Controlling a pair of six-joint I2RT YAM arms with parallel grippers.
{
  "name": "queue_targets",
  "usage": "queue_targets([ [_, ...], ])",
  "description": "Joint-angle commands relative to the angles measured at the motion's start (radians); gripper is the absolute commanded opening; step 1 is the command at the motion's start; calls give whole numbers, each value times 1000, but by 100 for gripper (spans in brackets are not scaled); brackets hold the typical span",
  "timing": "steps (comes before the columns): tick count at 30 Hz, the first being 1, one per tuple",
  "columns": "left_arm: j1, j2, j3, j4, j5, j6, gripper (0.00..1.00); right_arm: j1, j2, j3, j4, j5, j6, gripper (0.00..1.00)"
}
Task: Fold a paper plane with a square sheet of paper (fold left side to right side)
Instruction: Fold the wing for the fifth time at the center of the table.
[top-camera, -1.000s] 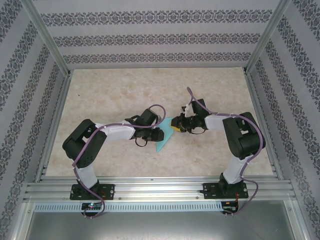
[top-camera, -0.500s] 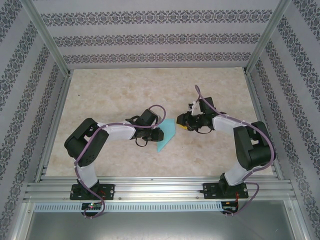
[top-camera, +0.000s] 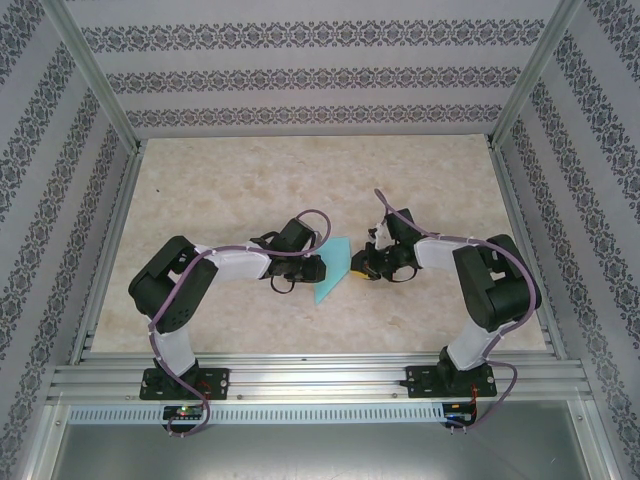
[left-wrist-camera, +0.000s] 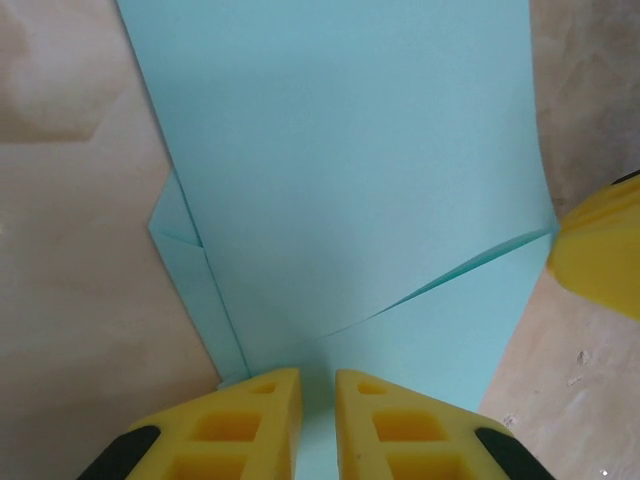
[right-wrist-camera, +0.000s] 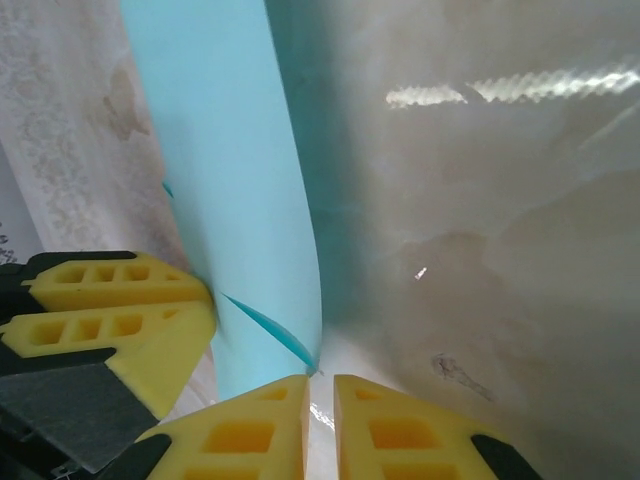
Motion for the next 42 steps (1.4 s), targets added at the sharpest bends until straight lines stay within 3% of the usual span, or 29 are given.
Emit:
queue_targets([
  [1, 10, 11, -19, 2, -29, -8, 18, 3, -8, 2, 27, 18, 16, 18],
  [6, 10, 6, -23, 1, -31, -9, 18, -24, -53, -12, -18, 54, -7, 20],
  [15, 10, 4, -22, 0, -30, -8, 16, -23, -11, -33, 31, 36, 15, 11],
  [28, 11, 17, -26, 9, -23, -9, 14, 29, 40, -23, 248, -47, 146, 12],
  [42, 11, 20, -29, 12, -23, -9, 12, 75, 56, 8, 323, -75, 206, 16],
])
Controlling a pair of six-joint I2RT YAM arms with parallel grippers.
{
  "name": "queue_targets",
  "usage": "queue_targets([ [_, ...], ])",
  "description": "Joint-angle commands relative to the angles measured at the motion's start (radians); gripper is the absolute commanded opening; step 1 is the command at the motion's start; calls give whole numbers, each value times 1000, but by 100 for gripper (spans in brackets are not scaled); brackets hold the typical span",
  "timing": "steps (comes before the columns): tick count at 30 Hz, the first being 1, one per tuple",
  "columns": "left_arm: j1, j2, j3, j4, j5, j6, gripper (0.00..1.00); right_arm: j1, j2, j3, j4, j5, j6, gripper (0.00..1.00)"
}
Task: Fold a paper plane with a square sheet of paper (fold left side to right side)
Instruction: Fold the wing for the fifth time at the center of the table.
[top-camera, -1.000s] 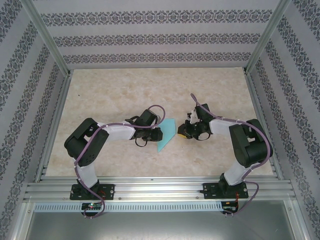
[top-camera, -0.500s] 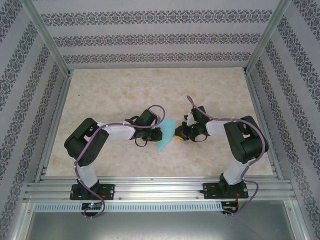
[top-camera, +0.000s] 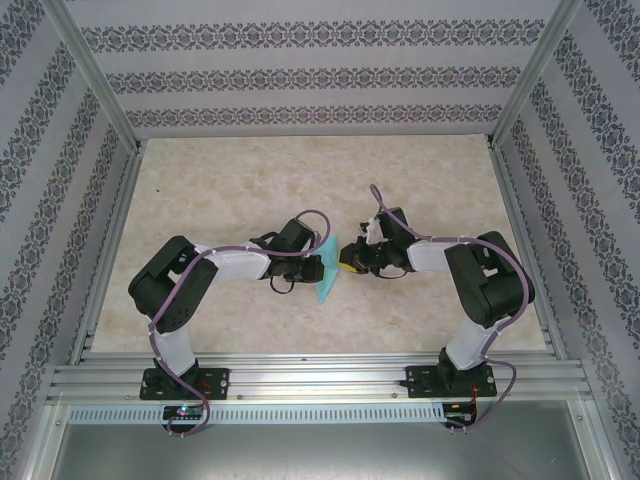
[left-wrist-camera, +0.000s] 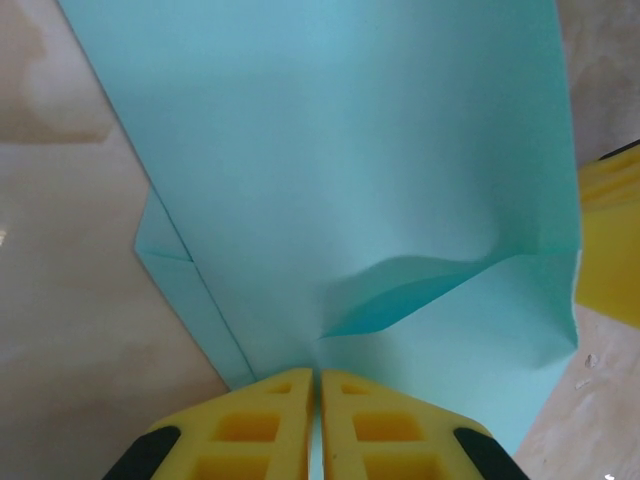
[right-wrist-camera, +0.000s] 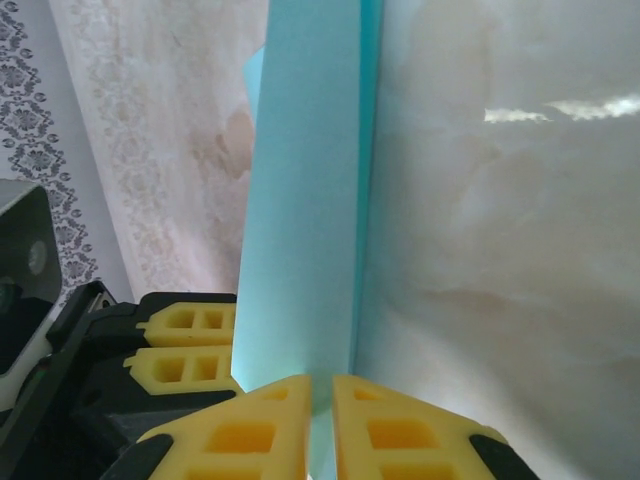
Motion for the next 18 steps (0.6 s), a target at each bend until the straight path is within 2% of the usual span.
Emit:
queue_targets([
  [1, 9, 20, -25, 7, -20, -9, 12, 16, 21, 23, 59, -20, 29, 16],
  [12, 9, 18, -18, -11, -28, -2, 14, -14, -18, -3, -22, 38, -12, 23],
  [18, 8, 32, -7, -11, -19, 0, 14, -20, -47, -72, 90, -18, 34, 37],
])
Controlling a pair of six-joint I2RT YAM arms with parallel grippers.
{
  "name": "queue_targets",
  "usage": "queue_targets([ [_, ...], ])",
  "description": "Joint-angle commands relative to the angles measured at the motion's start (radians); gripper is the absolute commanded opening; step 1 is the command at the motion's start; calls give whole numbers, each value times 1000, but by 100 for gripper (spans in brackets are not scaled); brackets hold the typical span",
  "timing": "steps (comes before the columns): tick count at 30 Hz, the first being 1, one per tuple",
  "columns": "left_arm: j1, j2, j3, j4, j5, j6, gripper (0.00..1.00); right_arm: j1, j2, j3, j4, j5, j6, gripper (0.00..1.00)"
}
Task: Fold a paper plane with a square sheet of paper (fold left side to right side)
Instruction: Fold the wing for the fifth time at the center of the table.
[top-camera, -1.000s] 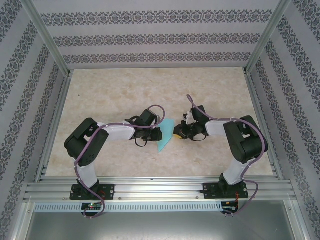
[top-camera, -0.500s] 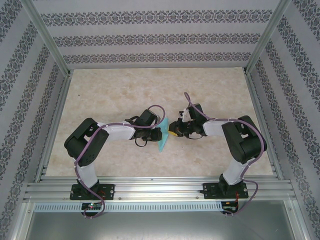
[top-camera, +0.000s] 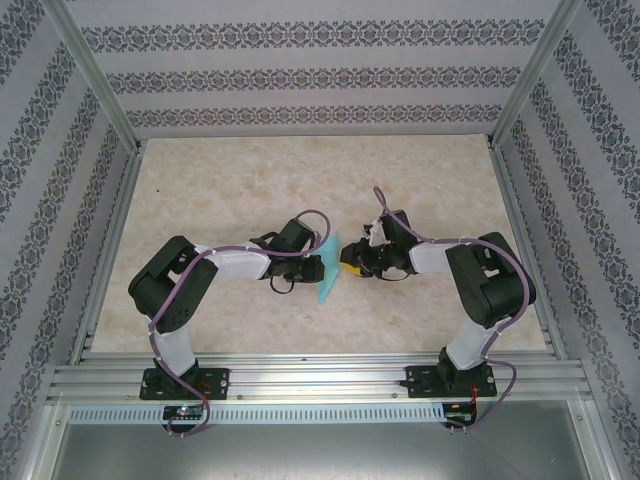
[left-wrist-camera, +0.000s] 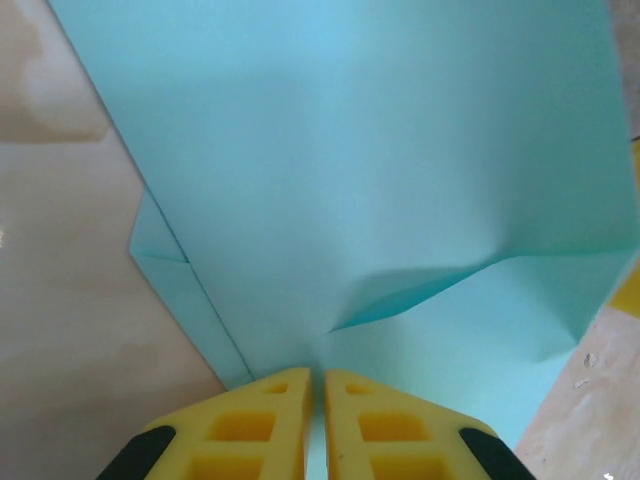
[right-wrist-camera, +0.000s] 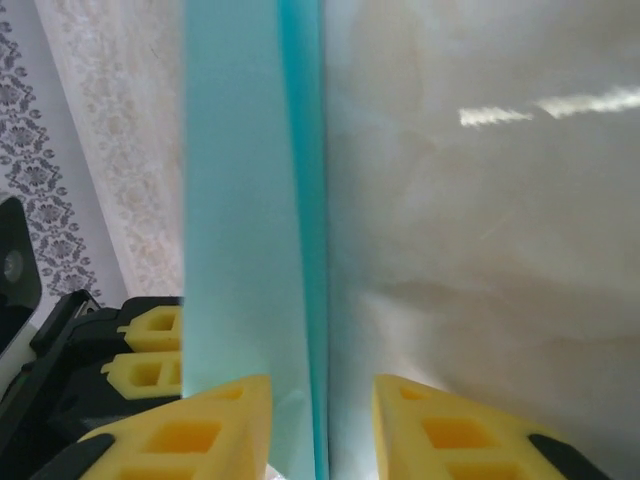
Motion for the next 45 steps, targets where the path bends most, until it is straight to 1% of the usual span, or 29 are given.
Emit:
queue_targets([
  [1, 8, 33, -4, -12, -21, 0, 14, 5, -37, -36, 86, -28, 22, 38],
  [6, 8, 33, -1, -12, -21, 3, 14, 32, -28, -67, 192, -41, 72, 44],
  [10, 8, 34, -1, -14, -22, 3, 14, 41, -32, -84, 227, -34, 86, 47],
  [12, 8, 34, -1, -15, -22, 3, 14, 39, -42, -95, 229, -23, 86, 47],
  [14, 9, 34, -1, -17, -23, 3, 14, 37, -48, -100, 224, -17, 88, 45],
  [18, 8, 33, 0, -17, -22, 5, 14, 40, -52, -104, 187, -9, 94, 36],
  [21, 8, 33, 1, -17, -24, 3, 13, 28, -72, -121, 169, 9, 95, 34],
  [23, 8, 31, -1, -18, -25, 3, 13, 11, -109, -137, 144, 40, 81, 35],
  [27, 8, 28, -1, -19, -27, 3, 13, -13, -207, -141, -11, 126, -11, 44],
  [29, 8, 28, -1, -19, -28, 4, 13, -7, -239, -139, -69, 147, -40, 46],
  [31, 8, 27, -1, -18, -27, 4, 12, 15, -255, -143, -89, 163, -50, 47],
  [34, 9, 28, -4, -14, -27, 2, 12, 47, -223, -120, -89, 152, -46, 47],
  [38, 8, 24, -10, -11, -29, 2, 12, 65, -163, -84, -75, 137, -9, 47],
  [40, 7, 19, -16, -8, -31, 2, 11, 76, -135, -79, -32, 119, 18, 47],
  [45, 8, 15, -21, -2, -31, 2, 11, 97, -81, -56, 10, 111, 44, 45],
])
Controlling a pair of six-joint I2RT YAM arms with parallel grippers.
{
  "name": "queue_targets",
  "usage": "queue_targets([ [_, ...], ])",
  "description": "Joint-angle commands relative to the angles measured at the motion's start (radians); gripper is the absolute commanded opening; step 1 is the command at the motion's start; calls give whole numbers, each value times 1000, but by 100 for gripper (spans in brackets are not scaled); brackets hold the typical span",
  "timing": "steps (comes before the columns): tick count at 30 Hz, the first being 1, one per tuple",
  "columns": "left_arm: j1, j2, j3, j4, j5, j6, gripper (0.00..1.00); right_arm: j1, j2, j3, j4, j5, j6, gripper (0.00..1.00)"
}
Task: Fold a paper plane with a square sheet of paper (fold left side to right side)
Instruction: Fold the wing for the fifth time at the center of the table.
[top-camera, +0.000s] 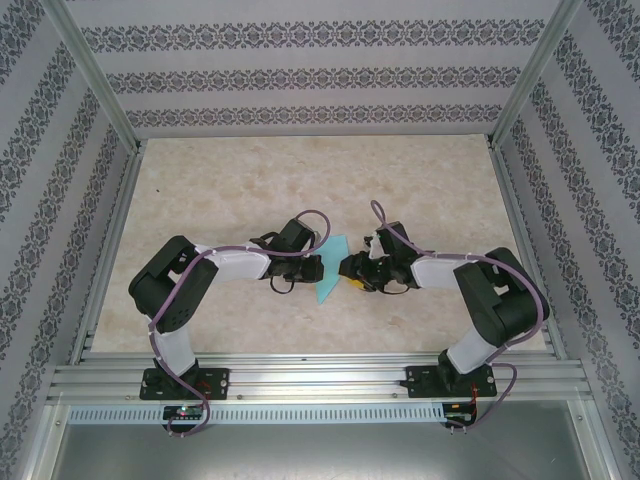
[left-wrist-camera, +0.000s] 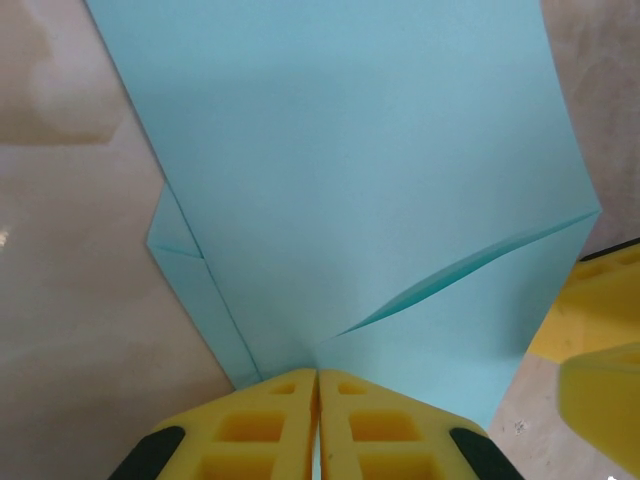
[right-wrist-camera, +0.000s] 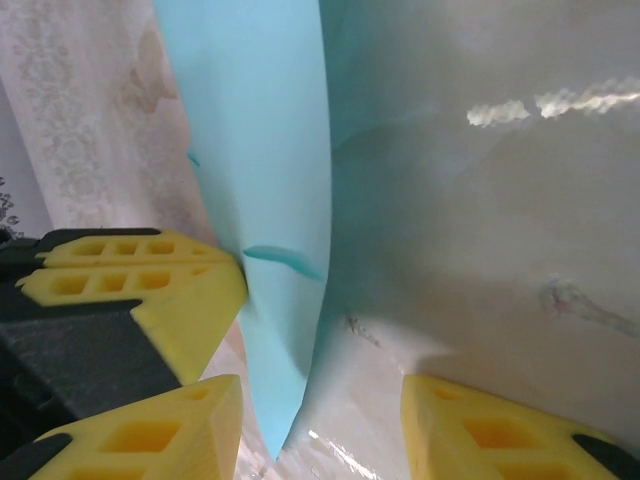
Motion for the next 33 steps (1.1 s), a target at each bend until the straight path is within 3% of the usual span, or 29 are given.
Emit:
queue_targets([
  [1, 7, 12, -23, 0, -24, 2, 11, 19, 36, 33, 67, -14, 32, 45],
  [17, 8, 6, -28, 5, -29, -7, 10, 61, 104, 97, 65, -28, 19, 28],
  [33, 9, 8, -27, 2, -27, -7, 10, 93, 115, 188, -123, 36, -46, 9],
])
